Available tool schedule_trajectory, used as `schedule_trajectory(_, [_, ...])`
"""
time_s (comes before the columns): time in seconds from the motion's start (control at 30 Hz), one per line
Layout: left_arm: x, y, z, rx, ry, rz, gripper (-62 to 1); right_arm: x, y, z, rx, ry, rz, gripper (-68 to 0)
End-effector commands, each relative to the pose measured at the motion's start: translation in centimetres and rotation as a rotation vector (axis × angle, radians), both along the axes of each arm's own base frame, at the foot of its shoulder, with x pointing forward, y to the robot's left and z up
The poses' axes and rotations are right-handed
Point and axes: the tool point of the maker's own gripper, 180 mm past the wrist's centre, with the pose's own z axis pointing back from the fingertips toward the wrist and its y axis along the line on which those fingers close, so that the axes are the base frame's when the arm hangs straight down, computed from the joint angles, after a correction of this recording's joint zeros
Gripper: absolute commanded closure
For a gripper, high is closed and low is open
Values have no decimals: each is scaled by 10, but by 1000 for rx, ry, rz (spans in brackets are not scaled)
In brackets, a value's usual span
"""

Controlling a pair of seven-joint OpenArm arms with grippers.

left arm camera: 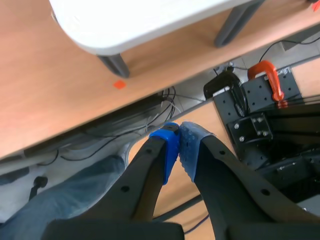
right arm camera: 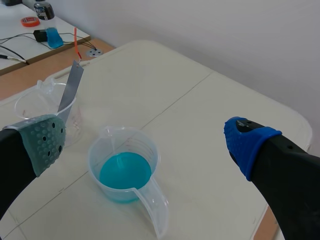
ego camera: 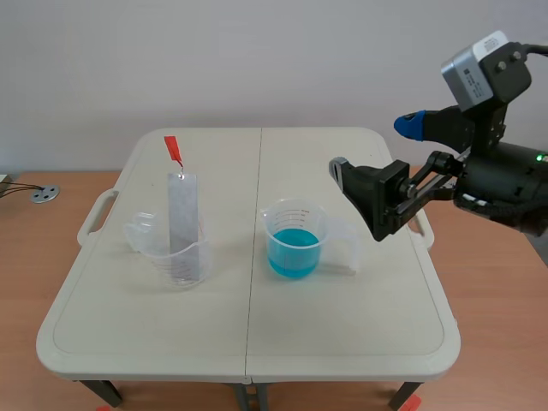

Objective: Hold the metal plate by the orange handle, dip it into the blue solution, take it out and point at it, then put the plate back in the beaker on the left.
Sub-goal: 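Lift the metal plate out of the left beaker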

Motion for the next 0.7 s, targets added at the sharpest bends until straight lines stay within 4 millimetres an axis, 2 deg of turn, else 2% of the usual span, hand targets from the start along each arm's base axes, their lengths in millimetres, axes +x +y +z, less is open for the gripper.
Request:
schedule_trajectory(0.0, [-4,1,-2,-9,7,15,-19,6,8,16,26,-43,32,-663])
schedule_trajectory(0.47, [-9,6,-7,1,25,25,-19,43,39,26,79,-28,138,-663])
schedule_trajectory(0.67, [-11,7,-9,9,45,24,-19,55,52,19,91,0,171,-663])
